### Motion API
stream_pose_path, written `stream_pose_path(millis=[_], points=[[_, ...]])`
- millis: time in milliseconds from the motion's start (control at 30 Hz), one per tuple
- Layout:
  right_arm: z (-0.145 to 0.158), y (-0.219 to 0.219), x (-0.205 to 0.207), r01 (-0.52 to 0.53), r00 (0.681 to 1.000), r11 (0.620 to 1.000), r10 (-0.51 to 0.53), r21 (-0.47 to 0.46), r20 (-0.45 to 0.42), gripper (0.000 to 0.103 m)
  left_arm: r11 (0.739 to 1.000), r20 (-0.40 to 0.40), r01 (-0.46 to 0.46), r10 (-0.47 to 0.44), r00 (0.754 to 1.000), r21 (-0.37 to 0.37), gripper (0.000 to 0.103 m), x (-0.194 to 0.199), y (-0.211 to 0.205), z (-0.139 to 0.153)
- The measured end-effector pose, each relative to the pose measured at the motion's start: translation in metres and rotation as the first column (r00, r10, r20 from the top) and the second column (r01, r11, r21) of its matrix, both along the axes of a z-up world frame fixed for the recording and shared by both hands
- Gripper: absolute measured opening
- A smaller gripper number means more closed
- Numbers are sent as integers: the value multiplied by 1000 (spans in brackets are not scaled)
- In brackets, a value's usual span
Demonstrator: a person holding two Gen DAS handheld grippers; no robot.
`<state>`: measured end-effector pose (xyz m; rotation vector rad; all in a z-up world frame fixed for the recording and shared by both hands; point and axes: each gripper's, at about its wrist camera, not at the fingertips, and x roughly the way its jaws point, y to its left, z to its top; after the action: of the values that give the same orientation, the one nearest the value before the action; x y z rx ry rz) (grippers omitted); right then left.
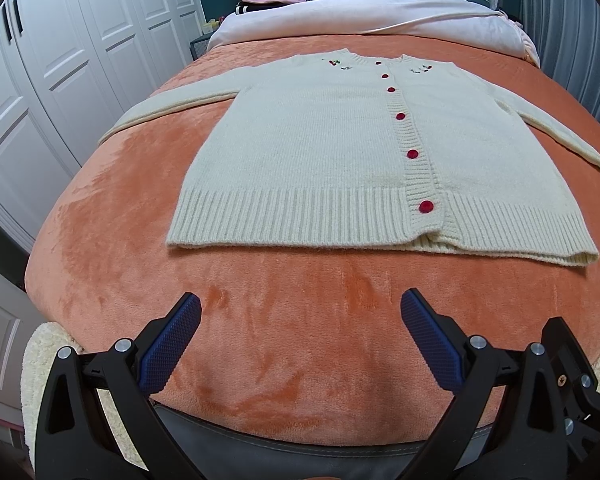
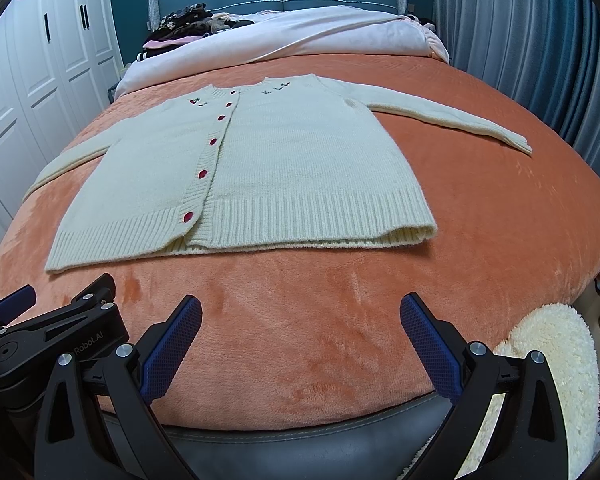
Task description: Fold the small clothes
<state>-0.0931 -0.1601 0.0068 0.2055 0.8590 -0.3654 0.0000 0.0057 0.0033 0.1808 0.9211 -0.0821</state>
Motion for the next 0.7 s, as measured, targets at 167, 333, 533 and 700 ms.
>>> stream_pose_path(millis=[167,333,533,700], points=[[0,0,0,0,1000,1000,0,1,-1,98,1000,-1,-1,1,1000,0,98,0,0,0],[0,-1,0,0,1000,1000,0,1,-1,98,1000,1,-1,1,1000,1,98,0,0,0],[0,0,0,1,1000,1000,-1,3,-1,98,1000,0,0,0,1000,1,97,-1,0,0],[-1,-1,-1,3,1000,1000,-3,7,-3,98,1000,-1,-1,1,1000,2,97,-1,1,0]])
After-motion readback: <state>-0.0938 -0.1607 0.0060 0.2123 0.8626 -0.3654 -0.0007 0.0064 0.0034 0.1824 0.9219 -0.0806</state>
